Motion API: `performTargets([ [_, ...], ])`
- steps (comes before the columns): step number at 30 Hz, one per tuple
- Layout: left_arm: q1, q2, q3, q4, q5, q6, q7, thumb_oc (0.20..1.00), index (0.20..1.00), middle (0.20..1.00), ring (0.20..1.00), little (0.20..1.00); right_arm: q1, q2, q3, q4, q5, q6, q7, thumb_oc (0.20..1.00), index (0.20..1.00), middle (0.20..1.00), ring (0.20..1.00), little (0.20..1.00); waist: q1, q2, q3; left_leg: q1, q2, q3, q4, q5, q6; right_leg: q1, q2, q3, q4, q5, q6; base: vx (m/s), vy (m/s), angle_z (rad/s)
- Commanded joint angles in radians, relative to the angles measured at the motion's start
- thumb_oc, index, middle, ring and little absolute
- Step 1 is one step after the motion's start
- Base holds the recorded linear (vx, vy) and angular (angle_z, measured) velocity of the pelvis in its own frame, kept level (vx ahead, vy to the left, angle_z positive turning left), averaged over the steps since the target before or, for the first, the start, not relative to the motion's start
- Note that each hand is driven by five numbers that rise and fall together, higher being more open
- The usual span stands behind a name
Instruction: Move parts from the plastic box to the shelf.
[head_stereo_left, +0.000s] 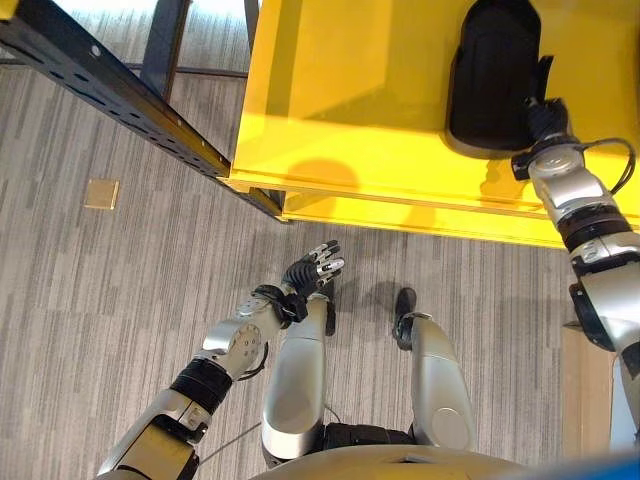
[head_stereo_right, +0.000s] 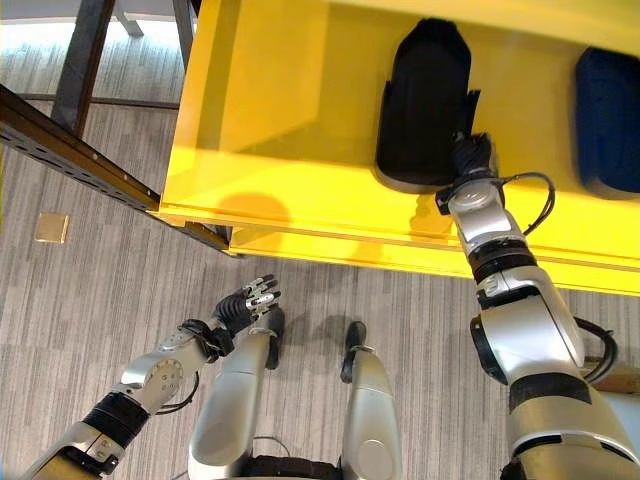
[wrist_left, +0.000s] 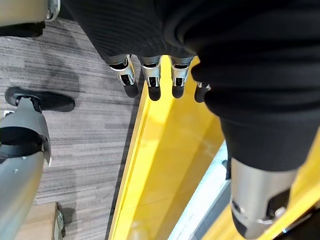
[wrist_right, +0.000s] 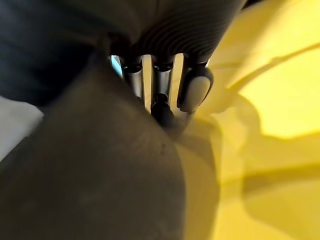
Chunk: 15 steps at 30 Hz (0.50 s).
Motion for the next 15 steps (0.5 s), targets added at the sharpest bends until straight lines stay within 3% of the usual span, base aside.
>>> performTargets([
  [1, 0.055, -0.021, -0.005, -0.096, -0.037, -0.032, -0.029, 1.0, 1.0, 1.0, 1.0, 1.0, -0.073, -0.081, 0.055, 0.009, -0.036, -0.036, -0.005, 0.2, 0.2, 0.2, 0.2, 0.2, 0.02, 0.026, -0.037, 0.026, -0.066, -0.11, 0.014, -0.081, 0.021, 0.017, 0.087, -0.013, 0.027, -0.014, -0.024, 0.01, -0.033, -0.01],
  [15, 0.078, -0.014, -0.018, -0.108, -0.039, -0.03, -0.047, 1.0, 1.0, 1.0, 1.0, 1.0, -0.155, -0.109, 0.077, 0.02, -0.002, -0.011, -0.002, 0.2, 0.2, 0.2, 0.2, 0.2, 0.021, 0.038, -0.037, 0.011, -0.056, -0.108, 0.02, -0.075, 0.013, -0.014, 0.082, -0.017, 0.057, -0.024, -0.033, 0.0, -0.011, 0.0],
])
